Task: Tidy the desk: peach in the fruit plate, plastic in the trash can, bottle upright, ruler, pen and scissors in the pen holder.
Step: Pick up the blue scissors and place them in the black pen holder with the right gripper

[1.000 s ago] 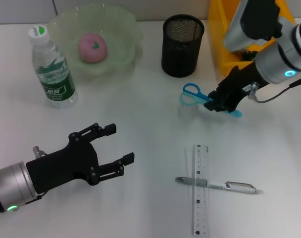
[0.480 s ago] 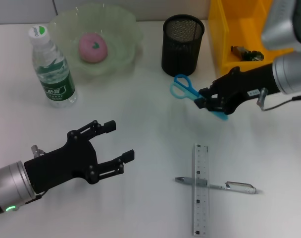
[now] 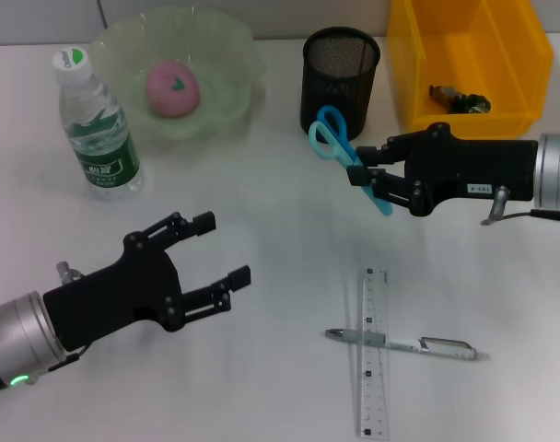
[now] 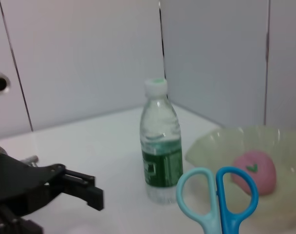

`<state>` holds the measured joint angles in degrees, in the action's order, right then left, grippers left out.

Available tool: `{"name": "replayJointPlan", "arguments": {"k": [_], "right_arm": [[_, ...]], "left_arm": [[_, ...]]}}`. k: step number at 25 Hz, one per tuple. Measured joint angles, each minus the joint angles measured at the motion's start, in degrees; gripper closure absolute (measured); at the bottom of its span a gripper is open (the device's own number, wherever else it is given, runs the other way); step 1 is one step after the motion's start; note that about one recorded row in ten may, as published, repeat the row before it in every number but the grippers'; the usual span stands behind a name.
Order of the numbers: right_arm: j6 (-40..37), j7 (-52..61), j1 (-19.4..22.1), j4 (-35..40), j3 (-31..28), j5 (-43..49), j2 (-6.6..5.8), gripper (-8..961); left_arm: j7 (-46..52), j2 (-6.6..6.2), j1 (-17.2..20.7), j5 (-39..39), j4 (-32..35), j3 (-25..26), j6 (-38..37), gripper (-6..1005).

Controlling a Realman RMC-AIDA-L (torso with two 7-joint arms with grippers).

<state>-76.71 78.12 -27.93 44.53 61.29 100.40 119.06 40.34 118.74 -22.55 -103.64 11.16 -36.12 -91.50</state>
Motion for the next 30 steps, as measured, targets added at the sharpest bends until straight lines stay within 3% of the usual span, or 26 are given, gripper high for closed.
{"name": "replayJointPlan", "arguments": {"k": [7,13,18,30], "right_arm": [[-0.4,-16.4,-0.1,-12.8,-0.9,-11.3,0.05,738],[-1.4,-36.5,-0.6,-27.5,-0.6,-27.6,0.41,738],[-3.5,-45.3,-1.8,-35.7,-0.9,-33.8,0.73,738],[-5.0,-49.2,-2.5,-39.6,-0.9,-36.2,0.94,737]], "left_arm": [[0.0,0.0,-0.1,2.0,-1.3,0.0,0.0,168],[-0.3,0.0,-0.1,3.3,-2.0,0.0,0.1,168],[-0.5,0.05,-0.1,4.0,-2.2,0.0,0.2,168],[-0.5,0.09,-0.1,4.6,-2.2,0.0,0.1,169]]}}
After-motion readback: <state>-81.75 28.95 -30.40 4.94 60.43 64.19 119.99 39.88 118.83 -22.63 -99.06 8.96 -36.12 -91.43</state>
